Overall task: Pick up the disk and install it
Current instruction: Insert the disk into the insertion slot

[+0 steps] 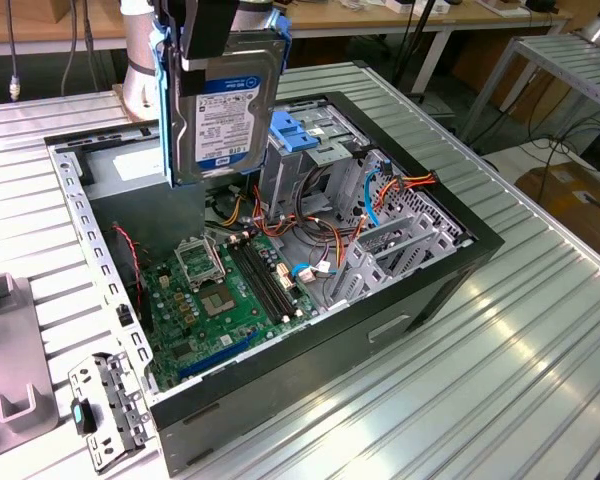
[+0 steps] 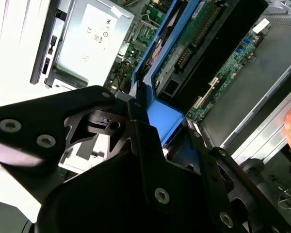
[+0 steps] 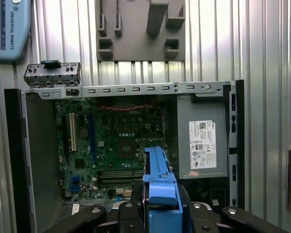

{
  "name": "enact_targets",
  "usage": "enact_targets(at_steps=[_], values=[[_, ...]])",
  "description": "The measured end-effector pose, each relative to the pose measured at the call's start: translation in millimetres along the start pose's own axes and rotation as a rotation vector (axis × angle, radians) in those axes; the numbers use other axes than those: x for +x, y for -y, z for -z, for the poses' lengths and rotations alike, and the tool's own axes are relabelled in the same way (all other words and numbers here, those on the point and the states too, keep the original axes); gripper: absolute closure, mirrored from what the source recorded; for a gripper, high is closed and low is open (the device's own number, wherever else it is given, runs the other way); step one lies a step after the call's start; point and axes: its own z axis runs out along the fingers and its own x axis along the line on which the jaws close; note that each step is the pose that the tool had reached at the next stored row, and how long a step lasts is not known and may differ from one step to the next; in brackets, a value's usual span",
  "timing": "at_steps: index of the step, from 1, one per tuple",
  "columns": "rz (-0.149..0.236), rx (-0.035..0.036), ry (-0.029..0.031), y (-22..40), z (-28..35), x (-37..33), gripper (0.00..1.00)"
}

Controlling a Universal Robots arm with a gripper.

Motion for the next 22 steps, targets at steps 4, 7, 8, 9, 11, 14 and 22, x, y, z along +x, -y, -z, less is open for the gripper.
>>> enact_targets(at_steps=[4,7,8,9,11,14,22], values=[[0.000,0.0001,0.0000,0.7,0.0,6.4,0.63],[0.000,0.0000,0.0000,1.2,0.0,10.0,0.63],[0.000,0.0001,0.0000,1.5,0.0,11.1,0.63],[0.000,0.0000,-0.0001,2.8,0.0,13.0,0.63],[0.000,0.0001,0.0000,7.1,-0.4,14.5,0.63],[0.000,0.0001,-0.0002,18.6,-1.3,15.0,0.63],[0.000,0.0001,-0.0005,37.2,-2.5,20.1,0.63]])
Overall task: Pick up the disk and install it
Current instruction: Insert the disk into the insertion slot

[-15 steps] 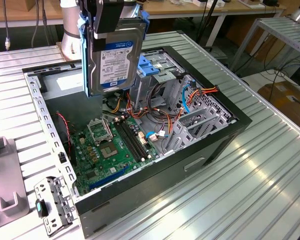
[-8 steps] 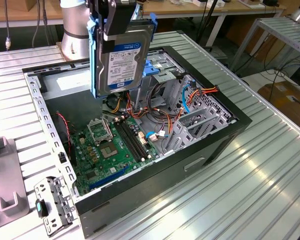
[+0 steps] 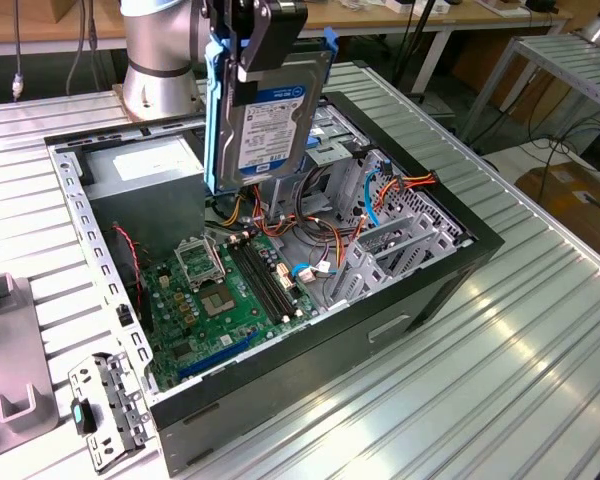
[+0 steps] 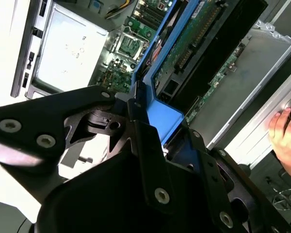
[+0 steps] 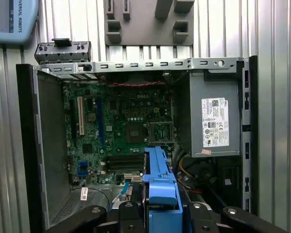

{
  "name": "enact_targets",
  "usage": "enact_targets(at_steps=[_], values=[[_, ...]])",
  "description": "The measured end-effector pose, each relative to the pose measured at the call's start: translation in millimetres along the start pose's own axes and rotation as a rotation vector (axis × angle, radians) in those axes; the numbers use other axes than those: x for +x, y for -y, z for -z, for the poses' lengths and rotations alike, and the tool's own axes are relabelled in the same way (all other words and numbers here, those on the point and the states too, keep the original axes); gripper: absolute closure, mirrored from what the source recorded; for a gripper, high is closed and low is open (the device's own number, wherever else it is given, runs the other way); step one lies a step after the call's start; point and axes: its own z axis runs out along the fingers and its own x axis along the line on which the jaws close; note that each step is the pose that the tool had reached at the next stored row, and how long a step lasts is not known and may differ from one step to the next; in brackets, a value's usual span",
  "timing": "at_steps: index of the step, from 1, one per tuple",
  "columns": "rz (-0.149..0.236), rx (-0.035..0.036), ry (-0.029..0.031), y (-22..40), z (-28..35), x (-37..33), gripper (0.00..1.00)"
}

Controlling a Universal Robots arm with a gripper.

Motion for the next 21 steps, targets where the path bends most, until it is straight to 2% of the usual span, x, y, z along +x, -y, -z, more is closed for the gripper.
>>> enact_targets(at_steps=[9,12,14,16,17,21], values=[[0.000,-0.0001,-0.0005,3.9,-0.1,21.9,0.63],[-0.001,-0.0006,-0.0006,6.8,-0.2,26.6,0.63],[-0.001,-0.0017,-0.0006,12.8,-0.6,27.2,0.63],[-0.001,-0.0033,-0.0007,23.3,-1.1,27.1,0.63],[-0.001,-0.0037,-0.0010,26.6,-1.3,27.5,0.63],[-0.003,-0.0039,-0.0015,29.3,-1.4,35.6,0.63]])
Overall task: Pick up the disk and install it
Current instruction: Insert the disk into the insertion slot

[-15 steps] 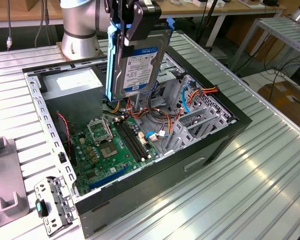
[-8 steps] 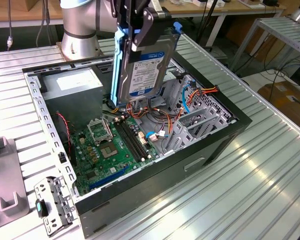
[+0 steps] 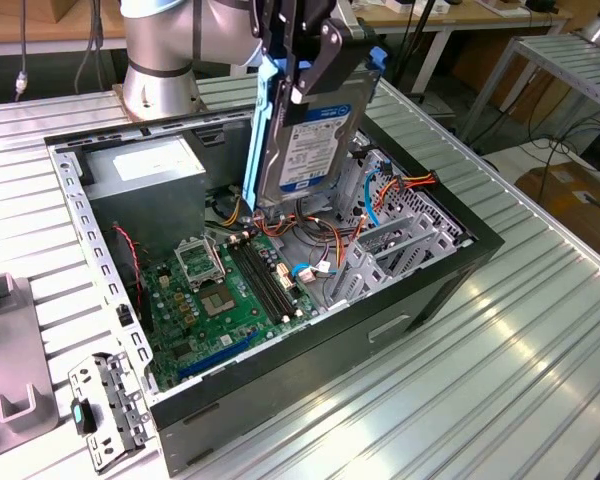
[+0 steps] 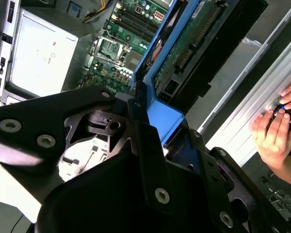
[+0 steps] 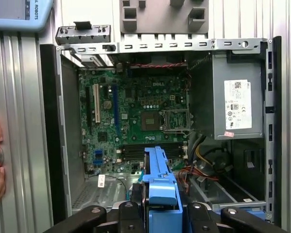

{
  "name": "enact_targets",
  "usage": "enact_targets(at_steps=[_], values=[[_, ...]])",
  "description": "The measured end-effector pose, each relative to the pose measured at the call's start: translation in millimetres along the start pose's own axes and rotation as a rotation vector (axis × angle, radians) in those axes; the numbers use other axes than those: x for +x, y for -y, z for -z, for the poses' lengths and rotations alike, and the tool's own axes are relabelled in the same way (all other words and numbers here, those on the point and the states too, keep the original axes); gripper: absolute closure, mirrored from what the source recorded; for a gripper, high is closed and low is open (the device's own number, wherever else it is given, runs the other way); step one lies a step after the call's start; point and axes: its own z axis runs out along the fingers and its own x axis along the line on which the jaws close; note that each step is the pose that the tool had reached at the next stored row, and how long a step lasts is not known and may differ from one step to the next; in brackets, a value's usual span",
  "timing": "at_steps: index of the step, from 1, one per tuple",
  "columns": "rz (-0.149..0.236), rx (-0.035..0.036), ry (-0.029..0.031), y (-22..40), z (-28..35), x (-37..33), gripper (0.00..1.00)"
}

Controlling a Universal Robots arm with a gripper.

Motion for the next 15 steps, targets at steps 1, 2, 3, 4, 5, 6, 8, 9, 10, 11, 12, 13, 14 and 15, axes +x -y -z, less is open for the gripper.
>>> enact_targets(at_steps=[1,2,3,4,5,6,8,9,10,11,12,13,14,15], values=[[0.000,0.0000,-0.0001,0.2,0.0,1.9,0.63],[-0.001,0.0000,-0.0002,0.4,-0.1,4.2,0.63],[-0.001,0.0000,-0.0001,0.7,-0.2,6.5,0.63],[-0.002,0.0000,-0.0003,1.1,-0.1,9.0,0.63],[-0.002,0.0000,-0.0003,1.4,-0.2,11.0,0.63],[-0.002,0.0000,-0.0003,1.8,-0.3,13.2,0.63],[-0.003,-0.0006,-0.0004,5.4,-1.0,18.9,0.63],[-0.004,-0.0011,-0.0003,10.3,-1.7,19.9,0.63],[-0.004,-0.0012,-0.0004,15.8,-2.3,20.2,0.63],[-0.004,-0.0013,-0.0004,22.8,-3.0,20.3,0.63],[-0.004,-0.0014,-0.0005,27.6,-3.4,20.4,0.63],[-0.004,-0.0015,-0.0005,33.6,-3.9,20.5,0.63],[-0.004,-0.0015,-0.0005,37.1,-4.2,20.5,0.63],[-0.004,-0.0015,-0.0005,40.4,-4.4,20.4,0.63]])
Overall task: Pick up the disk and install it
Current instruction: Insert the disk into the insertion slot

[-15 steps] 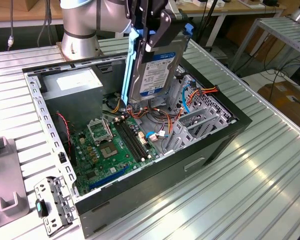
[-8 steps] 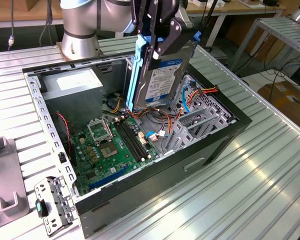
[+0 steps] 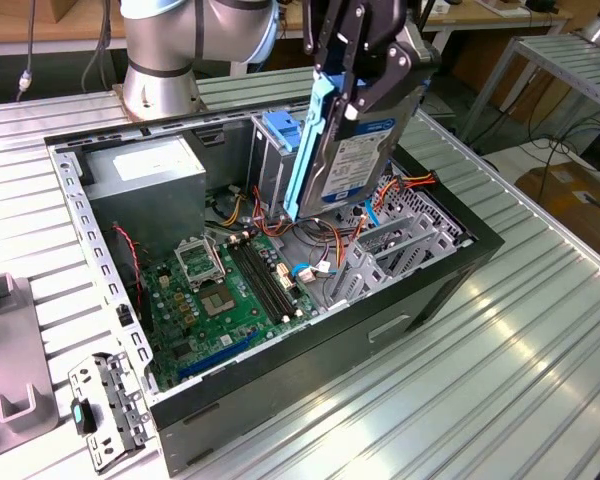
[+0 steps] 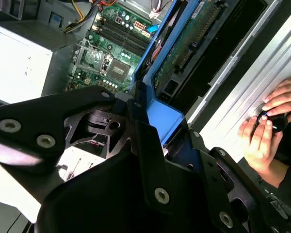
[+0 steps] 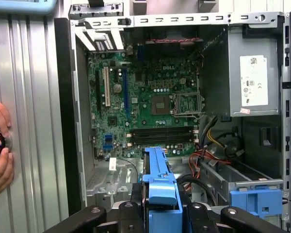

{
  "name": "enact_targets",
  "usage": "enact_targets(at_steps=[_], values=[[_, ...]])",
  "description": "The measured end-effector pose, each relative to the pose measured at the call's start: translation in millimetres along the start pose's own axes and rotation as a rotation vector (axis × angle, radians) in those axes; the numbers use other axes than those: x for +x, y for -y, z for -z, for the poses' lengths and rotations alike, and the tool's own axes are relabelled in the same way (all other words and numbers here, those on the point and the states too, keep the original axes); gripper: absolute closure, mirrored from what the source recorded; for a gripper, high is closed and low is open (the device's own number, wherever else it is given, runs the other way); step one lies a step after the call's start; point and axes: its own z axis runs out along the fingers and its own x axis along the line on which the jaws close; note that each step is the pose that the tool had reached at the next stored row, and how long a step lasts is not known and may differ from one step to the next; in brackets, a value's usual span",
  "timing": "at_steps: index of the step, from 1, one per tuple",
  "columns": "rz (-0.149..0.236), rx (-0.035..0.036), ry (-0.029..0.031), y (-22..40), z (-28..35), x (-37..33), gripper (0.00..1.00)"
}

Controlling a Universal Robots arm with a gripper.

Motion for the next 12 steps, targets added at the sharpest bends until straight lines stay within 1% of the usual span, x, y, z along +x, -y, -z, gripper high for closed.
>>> enact_targets(at_steps=[3,4,8,12], values=[[0.000,-0.0001,0.0000,11.0,-0.6,-0.2,0.63],[0.000,-0.0001,0.0000,13.1,-0.7,-0.3,0.63],[0.000,-0.0001,-0.0002,15.8,-0.9,-0.4,0.63],[0.000,-0.0001,-0.0003,16.0,-0.8,0.4,0.63]])
